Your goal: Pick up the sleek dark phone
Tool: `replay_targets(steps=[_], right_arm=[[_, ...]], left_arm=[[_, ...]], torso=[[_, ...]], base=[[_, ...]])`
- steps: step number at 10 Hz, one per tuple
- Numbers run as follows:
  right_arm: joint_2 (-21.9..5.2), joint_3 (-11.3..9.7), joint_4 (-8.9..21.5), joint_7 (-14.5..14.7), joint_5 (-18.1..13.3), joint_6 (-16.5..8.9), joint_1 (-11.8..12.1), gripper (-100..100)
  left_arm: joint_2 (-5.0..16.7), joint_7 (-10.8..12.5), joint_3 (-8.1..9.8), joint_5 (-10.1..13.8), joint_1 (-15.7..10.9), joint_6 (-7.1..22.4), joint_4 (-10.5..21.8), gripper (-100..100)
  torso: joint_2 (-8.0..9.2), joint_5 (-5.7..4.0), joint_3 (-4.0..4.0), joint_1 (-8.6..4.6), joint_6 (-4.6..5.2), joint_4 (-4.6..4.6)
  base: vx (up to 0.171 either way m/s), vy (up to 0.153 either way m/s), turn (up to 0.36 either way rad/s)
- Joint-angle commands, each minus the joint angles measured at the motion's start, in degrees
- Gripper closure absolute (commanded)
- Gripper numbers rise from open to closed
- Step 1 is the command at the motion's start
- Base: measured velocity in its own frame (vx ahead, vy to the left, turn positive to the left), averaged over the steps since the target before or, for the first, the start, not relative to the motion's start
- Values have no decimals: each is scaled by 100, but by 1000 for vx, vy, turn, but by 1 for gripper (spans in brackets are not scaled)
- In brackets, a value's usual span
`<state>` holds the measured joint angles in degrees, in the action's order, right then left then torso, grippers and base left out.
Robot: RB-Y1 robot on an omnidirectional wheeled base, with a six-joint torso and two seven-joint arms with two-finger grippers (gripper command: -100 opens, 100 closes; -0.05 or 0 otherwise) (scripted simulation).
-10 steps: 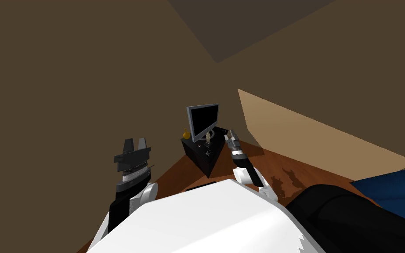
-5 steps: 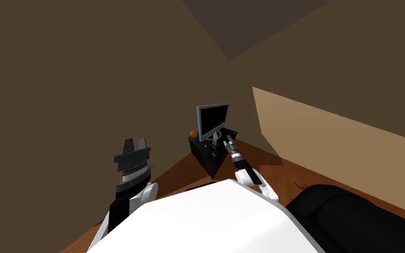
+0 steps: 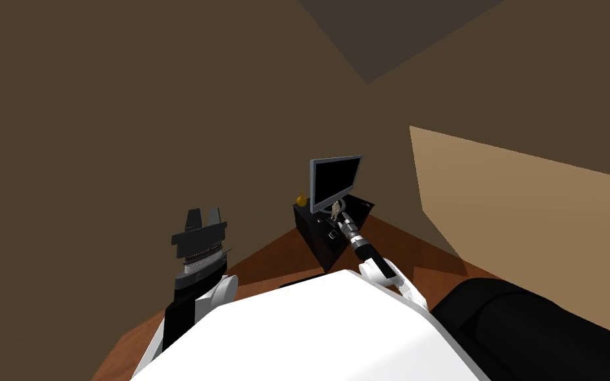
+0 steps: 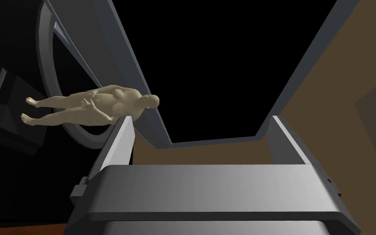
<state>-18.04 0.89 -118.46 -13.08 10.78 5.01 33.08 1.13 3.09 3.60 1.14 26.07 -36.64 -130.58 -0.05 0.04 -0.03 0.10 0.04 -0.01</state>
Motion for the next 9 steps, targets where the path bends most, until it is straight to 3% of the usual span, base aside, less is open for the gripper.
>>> replay_targets(steps=[1, 2, 5, 8, 9], right_arm=[[-73, -55, 148, -57, 73, -286, 112, -100], [-73, -55, 148, -57, 73, -328, 112, -100], [-316, -108, 641, -218, 306, -953, 234, -100], [-382, -123, 883, -255, 378, -1277, 267, -100], [-442, -138, 1079, -283, 446, -1519, 295, -100]], left_arm=[[0, 0, 0, 0, 0, 0, 0, 0], [0, 0, 0, 0, -1, 0, 0, 0], [0, 0, 0, 0, -1, 0, 0, 0], [0, 0, 0, 0, 0, 0, 0, 0], [0, 0, 1, 0, 0, 0, 0, 0]], torso=[[0, 0, 0, 0, 0, 0], [2, -2, 1, -2, -3, 0], [-1, -2, 0, -5, -5, 0], [-1, -3, 0, -12, -2, 0], [1, -3, 1, -11, 2, 0]], base=[[20, 19, 251], [14, 9, 169], [29, 14, 418], [28, -6, 206], [21, -5, 346]])
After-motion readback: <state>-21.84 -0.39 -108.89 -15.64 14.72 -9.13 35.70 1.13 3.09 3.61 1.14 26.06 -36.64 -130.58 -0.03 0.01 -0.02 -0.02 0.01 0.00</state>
